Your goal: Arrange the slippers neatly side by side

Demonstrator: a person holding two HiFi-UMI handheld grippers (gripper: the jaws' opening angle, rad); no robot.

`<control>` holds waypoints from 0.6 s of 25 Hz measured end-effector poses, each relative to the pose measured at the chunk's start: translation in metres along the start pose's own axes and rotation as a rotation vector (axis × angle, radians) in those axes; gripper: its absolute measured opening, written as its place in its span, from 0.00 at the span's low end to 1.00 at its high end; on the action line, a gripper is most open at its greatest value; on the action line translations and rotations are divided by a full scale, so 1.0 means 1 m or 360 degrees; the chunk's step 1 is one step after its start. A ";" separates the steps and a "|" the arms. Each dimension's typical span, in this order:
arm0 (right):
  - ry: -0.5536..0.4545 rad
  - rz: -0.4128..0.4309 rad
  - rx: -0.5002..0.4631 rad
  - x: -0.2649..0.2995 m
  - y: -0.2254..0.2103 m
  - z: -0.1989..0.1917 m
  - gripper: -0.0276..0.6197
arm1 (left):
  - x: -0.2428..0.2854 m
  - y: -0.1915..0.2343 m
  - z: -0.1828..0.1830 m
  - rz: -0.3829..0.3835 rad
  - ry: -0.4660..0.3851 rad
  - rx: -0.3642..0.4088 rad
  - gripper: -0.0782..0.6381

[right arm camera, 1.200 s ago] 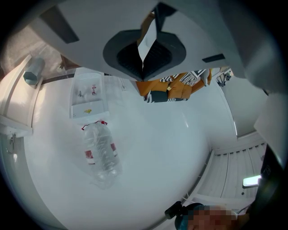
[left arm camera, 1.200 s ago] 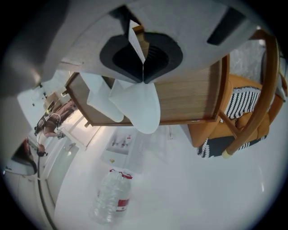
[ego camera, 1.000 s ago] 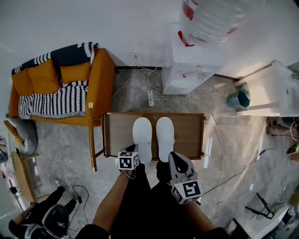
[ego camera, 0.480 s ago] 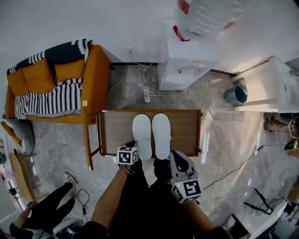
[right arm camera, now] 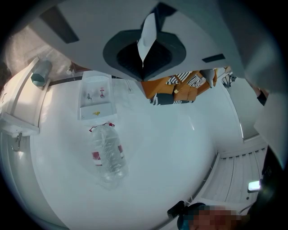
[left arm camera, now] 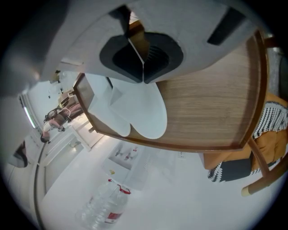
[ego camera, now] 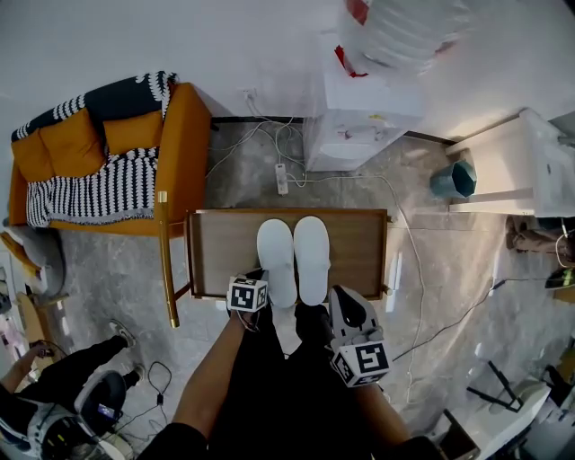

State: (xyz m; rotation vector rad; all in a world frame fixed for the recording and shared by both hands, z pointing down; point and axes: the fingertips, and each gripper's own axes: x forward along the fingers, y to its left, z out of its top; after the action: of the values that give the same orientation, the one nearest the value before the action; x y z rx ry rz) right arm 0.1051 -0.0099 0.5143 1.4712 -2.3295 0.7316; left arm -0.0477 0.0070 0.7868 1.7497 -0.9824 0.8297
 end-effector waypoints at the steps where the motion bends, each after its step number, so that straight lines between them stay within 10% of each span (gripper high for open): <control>1: 0.0001 -0.0003 0.0003 0.001 -0.001 0.000 0.06 | 0.001 0.001 -0.001 0.0006 0.0002 -0.0001 0.14; 7: -0.0019 -0.0033 0.0013 0.003 -0.007 0.004 0.06 | 0.001 0.005 -0.002 0.0021 0.0001 -0.0002 0.16; 15: -0.0034 -0.0052 0.0027 0.004 -0.013 0.010 0.06 | -0.007 -0.003 -0.010 -0.0057 0.0070 -0.0019 0.43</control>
State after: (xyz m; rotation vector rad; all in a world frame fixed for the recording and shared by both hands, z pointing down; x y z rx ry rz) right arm 0.1152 -0.0235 0.5115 1.5282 -2.3147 0.7322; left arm -0.0496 0.0191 0.7836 1.7266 -0.9223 0.8344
